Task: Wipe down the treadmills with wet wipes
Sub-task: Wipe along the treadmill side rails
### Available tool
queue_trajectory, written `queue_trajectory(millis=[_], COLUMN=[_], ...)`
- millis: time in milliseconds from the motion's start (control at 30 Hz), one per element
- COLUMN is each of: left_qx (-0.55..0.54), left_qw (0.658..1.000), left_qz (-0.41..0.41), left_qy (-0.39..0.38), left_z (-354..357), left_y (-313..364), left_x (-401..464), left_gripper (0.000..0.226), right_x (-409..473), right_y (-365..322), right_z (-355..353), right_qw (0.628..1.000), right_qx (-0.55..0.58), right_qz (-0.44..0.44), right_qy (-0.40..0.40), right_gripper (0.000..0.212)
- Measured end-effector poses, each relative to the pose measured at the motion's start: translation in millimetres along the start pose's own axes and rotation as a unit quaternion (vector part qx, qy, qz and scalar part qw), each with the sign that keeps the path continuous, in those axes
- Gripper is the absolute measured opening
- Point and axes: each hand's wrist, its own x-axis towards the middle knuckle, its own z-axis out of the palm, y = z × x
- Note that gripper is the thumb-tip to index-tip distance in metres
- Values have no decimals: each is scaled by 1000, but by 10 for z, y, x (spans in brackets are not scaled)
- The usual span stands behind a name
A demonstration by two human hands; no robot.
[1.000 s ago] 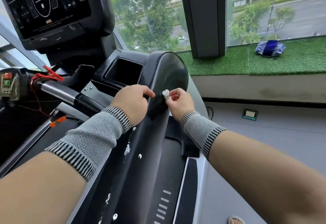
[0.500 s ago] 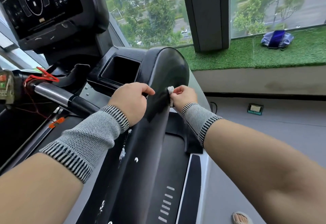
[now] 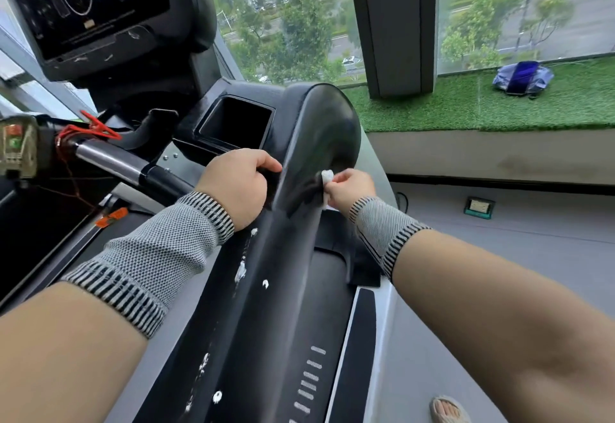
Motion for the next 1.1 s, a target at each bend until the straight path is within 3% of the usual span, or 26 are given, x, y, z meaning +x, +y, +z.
queue_trajectory(millis=[100,200,400,533,667,800,967,1100], left_qx=[4,1,0,9,-12,-41,-33,-49], left_qw=[1000,1000,1000,1000,1000,999,999,999], left_qz=[-1,9,5,4,-4,-10,-7,-15], left_qy=[0,1,-4,-2,-12,-15,-10,-9], left_z=[-25,-35,-45,-63,-93,-134,-184,-168], left_y=[-54,-76,-148,-234,-306,-306,-330,-381], left_x=[-32,-60,-107,-161,-208,-275,-352,-397], left_gripper=[40,39,40,35,35,36,33,33], right_x=[-339,-546,-296,-494,-871,-786,-963,-863], right_y=[152,196,-22,82,78,-200,-233,-494], right_z=[-24,-69,-40,-21,-15,-30,24,42], right_qw=[992,986,998,998,989,982,951,932], right_qx=[54,81,50,-13,-33,-79,-128,-176], right_qz=[85,81,-30,-51,-130,-169,-280,-315], right_qy=[-77,-124,-6,-19,-63,0,-5,28], right_gripper=[22,26,17,15,12,20,19,20])
